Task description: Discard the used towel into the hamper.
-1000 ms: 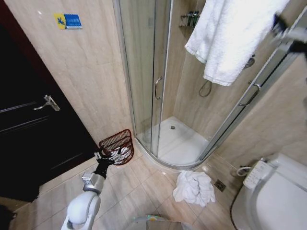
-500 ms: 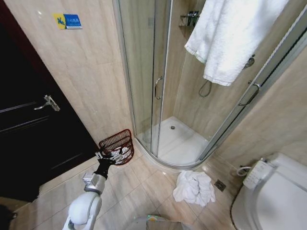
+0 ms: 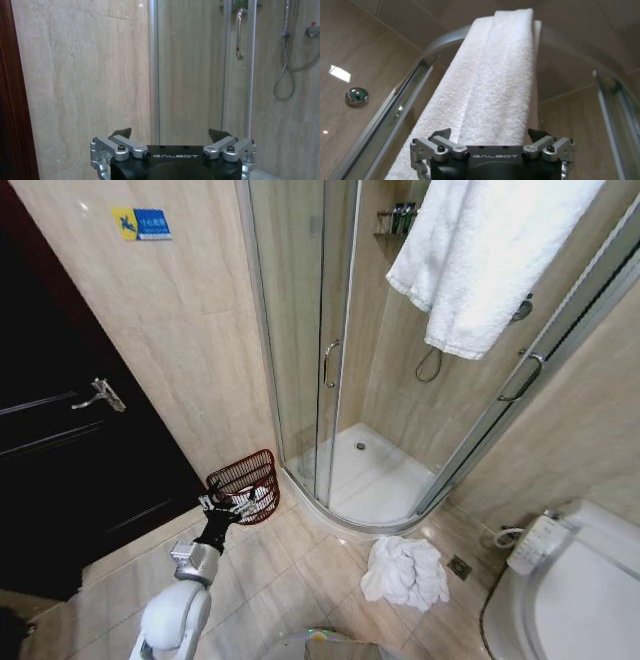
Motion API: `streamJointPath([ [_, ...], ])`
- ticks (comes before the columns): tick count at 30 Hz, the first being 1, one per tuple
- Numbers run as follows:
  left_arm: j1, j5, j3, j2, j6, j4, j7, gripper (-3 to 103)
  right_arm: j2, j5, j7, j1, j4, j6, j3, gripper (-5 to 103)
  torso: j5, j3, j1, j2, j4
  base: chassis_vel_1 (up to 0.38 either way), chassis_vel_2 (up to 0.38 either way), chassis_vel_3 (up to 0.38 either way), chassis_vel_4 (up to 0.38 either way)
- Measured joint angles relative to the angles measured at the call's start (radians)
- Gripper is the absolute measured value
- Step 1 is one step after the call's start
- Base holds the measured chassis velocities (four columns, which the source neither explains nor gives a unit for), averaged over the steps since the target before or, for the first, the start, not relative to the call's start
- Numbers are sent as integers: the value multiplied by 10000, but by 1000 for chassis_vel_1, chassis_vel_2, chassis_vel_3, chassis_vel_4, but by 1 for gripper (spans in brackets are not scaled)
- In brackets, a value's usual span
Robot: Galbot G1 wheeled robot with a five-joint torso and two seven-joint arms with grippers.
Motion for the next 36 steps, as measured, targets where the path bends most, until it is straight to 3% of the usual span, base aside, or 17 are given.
streamJointPath([
  [5,-18,-50,-33,1,-47,7,0,100,235,329,7,228,-228,-27,-201,102,0,1,1,0,2,0,0,0,0],
  [26,-76,-211,-98,-40,-345,263,-13,100,168,514,174,255,-256,-82,-460,40,1,0,0,0,1,0,0,0,0],
  [36,-136,-203,6,-215,-340,172,-46,100,12,723,193,209,-241,-123,-523,16,0,-1,0,0,1,0,0,0,0],
])
